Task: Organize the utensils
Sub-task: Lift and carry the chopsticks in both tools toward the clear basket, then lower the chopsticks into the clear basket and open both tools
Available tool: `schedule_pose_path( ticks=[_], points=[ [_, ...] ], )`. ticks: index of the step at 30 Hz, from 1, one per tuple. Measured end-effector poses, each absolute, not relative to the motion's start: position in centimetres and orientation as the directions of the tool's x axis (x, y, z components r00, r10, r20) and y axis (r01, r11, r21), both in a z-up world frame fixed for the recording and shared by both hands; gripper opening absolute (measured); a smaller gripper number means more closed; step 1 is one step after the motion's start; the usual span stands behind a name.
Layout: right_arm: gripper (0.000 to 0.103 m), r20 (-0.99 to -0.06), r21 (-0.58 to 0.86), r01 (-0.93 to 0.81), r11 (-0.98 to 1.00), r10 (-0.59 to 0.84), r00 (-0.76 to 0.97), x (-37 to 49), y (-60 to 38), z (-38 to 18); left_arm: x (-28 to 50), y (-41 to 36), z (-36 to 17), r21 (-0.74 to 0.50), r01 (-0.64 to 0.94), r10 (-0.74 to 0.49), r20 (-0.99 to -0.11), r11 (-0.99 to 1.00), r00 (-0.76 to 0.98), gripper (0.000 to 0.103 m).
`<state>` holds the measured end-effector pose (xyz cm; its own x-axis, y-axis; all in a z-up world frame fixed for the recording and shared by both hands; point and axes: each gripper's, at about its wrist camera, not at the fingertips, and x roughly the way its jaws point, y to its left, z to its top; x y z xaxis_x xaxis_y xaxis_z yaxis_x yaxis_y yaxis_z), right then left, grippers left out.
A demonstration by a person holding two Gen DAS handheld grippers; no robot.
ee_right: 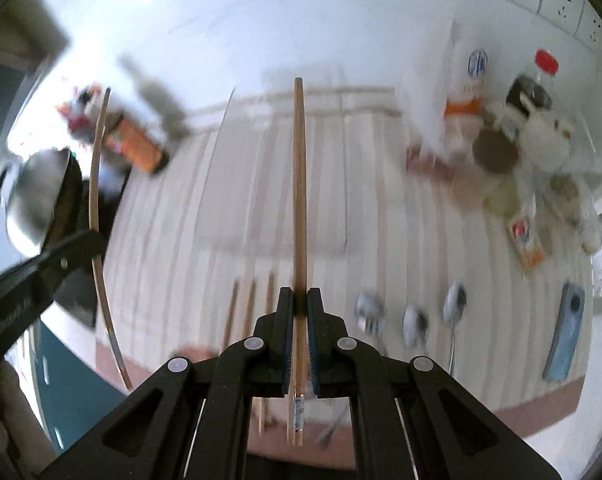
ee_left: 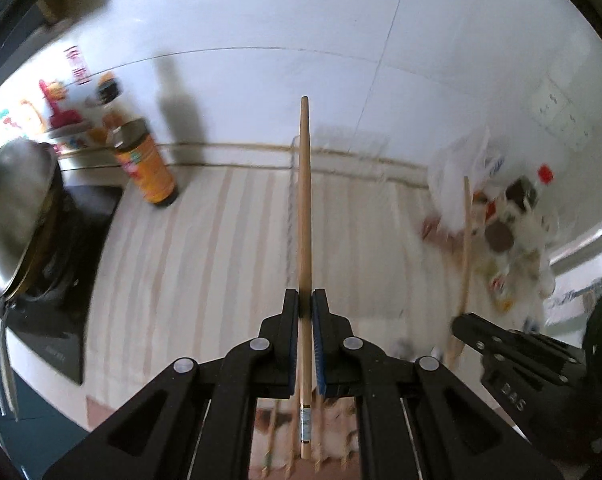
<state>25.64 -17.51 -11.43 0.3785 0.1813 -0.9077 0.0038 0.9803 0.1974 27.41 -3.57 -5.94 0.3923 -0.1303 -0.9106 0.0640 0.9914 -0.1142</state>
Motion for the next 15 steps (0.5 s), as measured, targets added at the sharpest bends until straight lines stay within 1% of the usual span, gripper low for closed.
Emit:
schedule_pose_path(
  ticks=[5,10,15],
  points=[
    [0.007,-0.904,0.278,0.043,0.960,0.246,0.349,33.4,-19.2,-11.9,34.5,-4.9,-8.2,-0.189,0.048,-0.195,-0.935,0.981,0.298,0.004],
    [0.007,-0.923,0.278,0.064,0.958,0.248,0.295,39.4,-19.3,-14.5,39.6,-5.5,-12.6,-0.229,0.026,-0.230,-0.956,0.973,0.182,0.004],
    [0.007,-0.944,0.258,0.078,0.963,0.234,0.234,43.0,-19.0,-17.8,41.7,-5.8,-16.3,-0.224,0.011,-0.224,-0.969,0.975,0.103,0.005]
  ],
)
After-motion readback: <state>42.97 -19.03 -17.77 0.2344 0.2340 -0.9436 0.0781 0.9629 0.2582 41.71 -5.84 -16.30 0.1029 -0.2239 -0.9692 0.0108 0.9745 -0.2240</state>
